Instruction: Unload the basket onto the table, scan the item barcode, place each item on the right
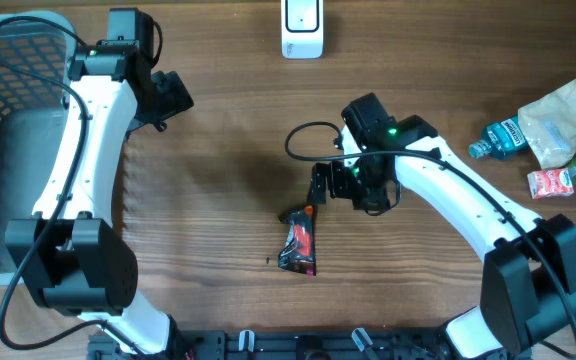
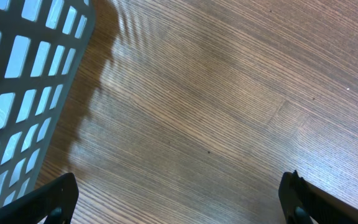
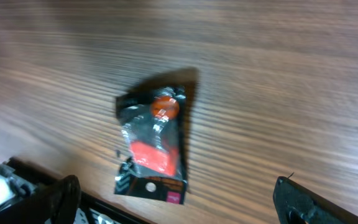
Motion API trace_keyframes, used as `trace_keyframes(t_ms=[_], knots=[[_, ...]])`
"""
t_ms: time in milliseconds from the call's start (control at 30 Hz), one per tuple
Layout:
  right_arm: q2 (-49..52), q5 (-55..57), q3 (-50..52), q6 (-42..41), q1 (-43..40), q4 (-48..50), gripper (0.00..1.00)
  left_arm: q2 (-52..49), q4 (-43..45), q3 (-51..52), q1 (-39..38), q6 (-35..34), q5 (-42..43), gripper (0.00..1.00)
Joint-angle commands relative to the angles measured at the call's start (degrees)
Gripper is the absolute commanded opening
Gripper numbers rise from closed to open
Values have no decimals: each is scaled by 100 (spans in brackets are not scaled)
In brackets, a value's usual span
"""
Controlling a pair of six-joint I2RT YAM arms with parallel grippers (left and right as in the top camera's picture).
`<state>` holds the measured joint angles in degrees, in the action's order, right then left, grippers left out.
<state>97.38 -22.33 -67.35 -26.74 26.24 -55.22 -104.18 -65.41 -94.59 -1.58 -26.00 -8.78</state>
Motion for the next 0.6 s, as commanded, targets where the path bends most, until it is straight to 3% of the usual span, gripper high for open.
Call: trace_keyframes(t_ms=[0,267,367,433,567], knots=[[-9,1231,26,-581,109,-258,100,24,0,-24,-11,26,-94,100],[-131,1598,26,-1086,31,-267,93,24,393,-24,-15,24,35,100],[-468,1598,26,-1078,-111,-273,94,17,605,-24,-17,-275,286,100],[-750,1639,24,-1045,-238,-310,95,17,627,-24,-17,-264,929,100],[-1412,1655,26,-767,-737,-422,97,-2,579,42,-83,619,3429,100]])
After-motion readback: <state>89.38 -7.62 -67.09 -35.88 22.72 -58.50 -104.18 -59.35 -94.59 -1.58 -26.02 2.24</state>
